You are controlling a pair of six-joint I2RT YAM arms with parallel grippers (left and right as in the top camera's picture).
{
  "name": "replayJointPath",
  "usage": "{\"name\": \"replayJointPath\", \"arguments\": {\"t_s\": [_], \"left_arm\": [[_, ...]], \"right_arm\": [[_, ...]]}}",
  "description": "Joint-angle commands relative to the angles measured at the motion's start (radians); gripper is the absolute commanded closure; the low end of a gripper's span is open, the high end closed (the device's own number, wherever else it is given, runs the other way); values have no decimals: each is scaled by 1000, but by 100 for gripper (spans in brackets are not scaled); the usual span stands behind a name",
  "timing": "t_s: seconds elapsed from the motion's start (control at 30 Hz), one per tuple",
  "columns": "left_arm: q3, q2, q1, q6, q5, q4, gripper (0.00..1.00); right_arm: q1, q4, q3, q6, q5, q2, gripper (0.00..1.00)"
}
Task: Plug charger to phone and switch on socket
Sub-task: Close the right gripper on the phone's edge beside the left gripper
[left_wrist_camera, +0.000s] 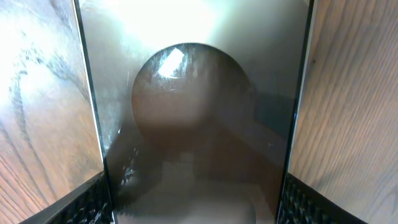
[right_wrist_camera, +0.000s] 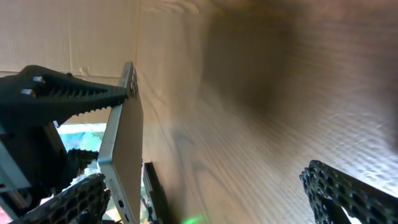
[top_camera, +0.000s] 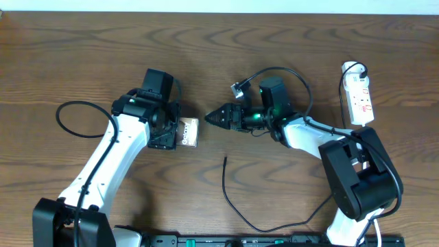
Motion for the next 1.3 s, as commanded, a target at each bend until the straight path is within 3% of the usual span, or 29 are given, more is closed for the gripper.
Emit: {"name": "replayJointPath", "arguments": {"t_s": [0.0,0.17,0.7,0.87,1.27], "left_arm": [[11,-18,-18,-65,-6,0,93],[11,-18,-39,-125,-6,5,93],[11,-10,-56,-147,-7,32,93],[11,-10,-56,-147,-11,34,92],[11,-10,-56,-165,-13,53,93]], "right_arm": [[8,1,11,27,5,2,1],[8,-1,11,27,5,2,1],[10,3,11,16,-12,2,1],[10,75,11,-62,-85,2,1],[33,130,11,-63,-117,2,1]]}}
